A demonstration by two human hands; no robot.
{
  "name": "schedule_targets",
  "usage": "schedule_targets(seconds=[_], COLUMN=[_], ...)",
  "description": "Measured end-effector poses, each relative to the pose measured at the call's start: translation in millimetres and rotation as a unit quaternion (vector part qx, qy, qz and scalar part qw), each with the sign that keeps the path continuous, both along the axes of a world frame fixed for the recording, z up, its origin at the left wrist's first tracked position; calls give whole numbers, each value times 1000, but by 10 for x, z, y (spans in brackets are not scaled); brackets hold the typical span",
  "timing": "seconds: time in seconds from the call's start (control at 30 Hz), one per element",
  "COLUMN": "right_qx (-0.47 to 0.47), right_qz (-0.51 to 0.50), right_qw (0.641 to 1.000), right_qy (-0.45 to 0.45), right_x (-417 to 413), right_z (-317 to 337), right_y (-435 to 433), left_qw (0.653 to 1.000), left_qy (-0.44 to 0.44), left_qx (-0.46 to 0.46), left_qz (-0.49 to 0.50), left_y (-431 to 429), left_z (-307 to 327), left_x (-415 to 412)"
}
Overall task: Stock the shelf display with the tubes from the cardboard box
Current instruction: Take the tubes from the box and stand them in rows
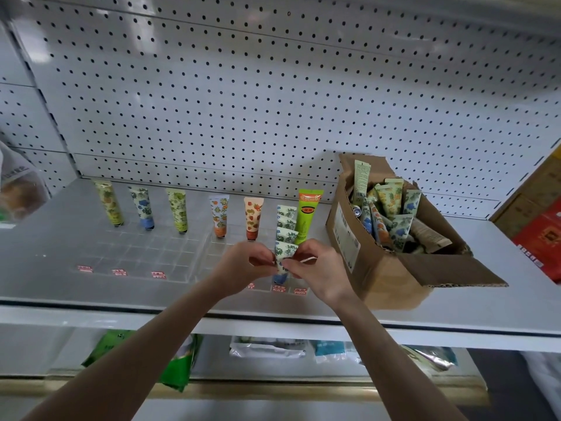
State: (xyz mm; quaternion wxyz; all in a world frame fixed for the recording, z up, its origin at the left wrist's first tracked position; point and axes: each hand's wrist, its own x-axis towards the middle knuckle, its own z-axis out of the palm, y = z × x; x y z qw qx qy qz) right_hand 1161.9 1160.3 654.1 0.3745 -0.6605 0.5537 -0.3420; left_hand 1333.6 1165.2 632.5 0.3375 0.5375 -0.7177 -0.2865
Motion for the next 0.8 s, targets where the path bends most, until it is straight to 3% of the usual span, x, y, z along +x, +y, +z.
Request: schedule_targets(seconds=[0.3,0.57,0.8], right_qx=[12,-36,-98], right_qz=[-4,-24,-62], right_qw=[1000,997,990], right_qy=[-27,-63,-76], right_x=[-28,-41,-123], right_z=[102,322,701], right_y=[21,74,40], left_qw=[1000,997,989], left_qy=[12,53,131], left_qx=[-14,-44,-60], left_qz=[12,38,-2], left_y=[25,11,-85], left_z=[140,417,716], left_x=[84,96,-121])
